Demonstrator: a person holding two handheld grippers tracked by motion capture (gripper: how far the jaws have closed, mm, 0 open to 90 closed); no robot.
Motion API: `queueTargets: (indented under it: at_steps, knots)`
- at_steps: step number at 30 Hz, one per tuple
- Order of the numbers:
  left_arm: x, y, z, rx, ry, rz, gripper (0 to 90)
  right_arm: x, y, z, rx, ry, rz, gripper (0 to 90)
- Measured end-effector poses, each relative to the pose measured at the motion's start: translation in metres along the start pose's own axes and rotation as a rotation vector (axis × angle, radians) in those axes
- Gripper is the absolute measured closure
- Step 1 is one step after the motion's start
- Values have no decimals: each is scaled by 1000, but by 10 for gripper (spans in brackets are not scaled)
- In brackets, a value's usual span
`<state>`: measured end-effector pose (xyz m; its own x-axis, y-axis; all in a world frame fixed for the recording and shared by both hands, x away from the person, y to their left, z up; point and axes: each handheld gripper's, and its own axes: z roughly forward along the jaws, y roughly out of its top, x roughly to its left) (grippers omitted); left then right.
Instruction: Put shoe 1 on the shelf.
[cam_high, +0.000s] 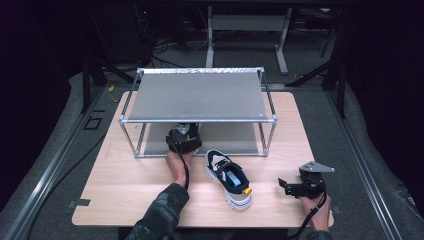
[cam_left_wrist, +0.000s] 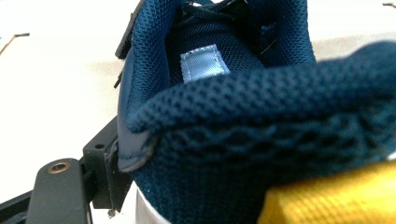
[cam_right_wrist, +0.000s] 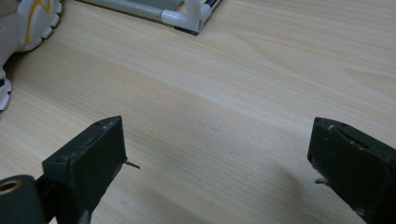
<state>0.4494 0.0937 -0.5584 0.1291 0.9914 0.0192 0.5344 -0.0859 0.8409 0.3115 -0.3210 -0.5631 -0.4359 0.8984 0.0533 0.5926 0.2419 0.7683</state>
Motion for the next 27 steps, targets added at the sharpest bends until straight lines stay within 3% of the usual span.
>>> queueTargets:
  at_steps: [7,10,11,12,13,14,15,16,17,19,20,21,22,23,25,27]
  knots:
    - [-1,3,1,21,10,15,174,0,0,0,-9,-7,2,38]
    - [2,3,-1,62,2,27,95,0,0,0,-10,3,5,38]
    - [4,3,-4,61,-12,30,94,-1,0,0,-10,4,6,38]
    - [7,3,-6,67,-53,36,90,0,0,0,-12,4,7,38]
    - [10,4,-8,69,-136,64,80,0,0,0,-12,4,7,38]
    - [10,5,-13,70,-106,44,69,0,0,-1,1,-32,3,38]
    - [13,6,-17,79,-103,50,59,-1,0,0,-6,2,4,38]
    - [15,7,-22,83,-109,59,51,-1,0,0,-11,2,6,38]
    - [17,7,-25,84,-118,57,43,0,0,0,2,-34,4,37]
    - [21,8,-32,79,-129,61,32,0,0,-1,5,-35,3,37]
    - [23,8,-36,81,-138,61,22,-1,0,0,-1,2,4,37]
    - [25,8,-40,79,-147,67,17,0,0,0,-4,1,6,37]
    - [26,7,-44,80,-146,75,16,1,0,0,3,-34,4,37]
    - [28,7,-47,80,-154,77,15,0,0,1,0,0,2,37]
    - [30,4,-54,86,-169,59,3,0,0,1,10,-2,-1,35]
    - [33,2,-60,93,-177,69,0,0,0,1,10,-1,0,35]
